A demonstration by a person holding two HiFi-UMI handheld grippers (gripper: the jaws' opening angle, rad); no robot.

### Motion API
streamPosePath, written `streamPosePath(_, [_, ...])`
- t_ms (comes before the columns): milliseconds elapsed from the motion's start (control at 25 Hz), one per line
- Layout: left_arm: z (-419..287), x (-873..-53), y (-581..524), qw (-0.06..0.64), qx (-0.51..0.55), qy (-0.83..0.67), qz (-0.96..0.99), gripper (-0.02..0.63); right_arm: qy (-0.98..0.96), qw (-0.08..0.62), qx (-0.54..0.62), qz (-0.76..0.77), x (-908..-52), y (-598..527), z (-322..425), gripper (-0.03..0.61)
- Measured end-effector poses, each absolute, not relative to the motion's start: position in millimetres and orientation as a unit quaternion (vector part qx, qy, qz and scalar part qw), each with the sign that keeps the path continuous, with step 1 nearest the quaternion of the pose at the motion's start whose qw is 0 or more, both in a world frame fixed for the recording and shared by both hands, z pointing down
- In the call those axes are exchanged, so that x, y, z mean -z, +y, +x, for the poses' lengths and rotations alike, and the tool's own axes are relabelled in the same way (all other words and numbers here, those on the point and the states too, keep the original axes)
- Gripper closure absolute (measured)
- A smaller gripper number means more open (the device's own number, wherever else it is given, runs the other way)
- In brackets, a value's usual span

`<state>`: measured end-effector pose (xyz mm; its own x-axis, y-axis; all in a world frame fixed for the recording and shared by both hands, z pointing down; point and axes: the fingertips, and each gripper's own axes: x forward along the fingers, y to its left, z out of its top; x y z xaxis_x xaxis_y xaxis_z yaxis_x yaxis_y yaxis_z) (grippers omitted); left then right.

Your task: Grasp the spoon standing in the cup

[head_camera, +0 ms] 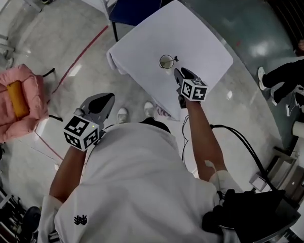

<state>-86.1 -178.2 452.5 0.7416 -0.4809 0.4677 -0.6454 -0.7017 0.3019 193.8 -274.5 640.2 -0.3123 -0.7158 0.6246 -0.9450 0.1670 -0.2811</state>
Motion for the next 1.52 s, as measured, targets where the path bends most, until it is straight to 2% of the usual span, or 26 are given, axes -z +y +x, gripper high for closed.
streamPosePath(520, [-37.9,-446.7,-203.3,0.236,-0.192,-0.393,0.868,0.601,-0.763,0.154,-0.396,0.486,-703.7,-344.1,212.9,0.424])
streamPosePath(720, [-28.9,-449.1,-199.9,0.243,-0.199,-0.416,0.854,0.601,-0.774,0.147,-0.41,0.46,-712.8,-351.8,209.0,0.493])
streamPosePath(800, [-25.4,-450.5,-200.7,0.246,-0.201,-0.423,0.849,0.601,-0.781,0.146,-0.406,0.452,-711.4,-355.9,205.8,0.526])
streamPosePath(1200, [-10.1,-457.4,-196.9,0.244,-0.203,-0.433,0.844,0.601,-0.808,0.144,-0.367,0.437,-687.7,-358.4,204.6,0.529])
streamPosePath(1520, [-7.4,-449.1,-195.4,0.229,-0.19,-0.395,0.869,0.601,-0.812,0.126,-0.34,0.458,-628.2,-338.2,209.4,0.529])
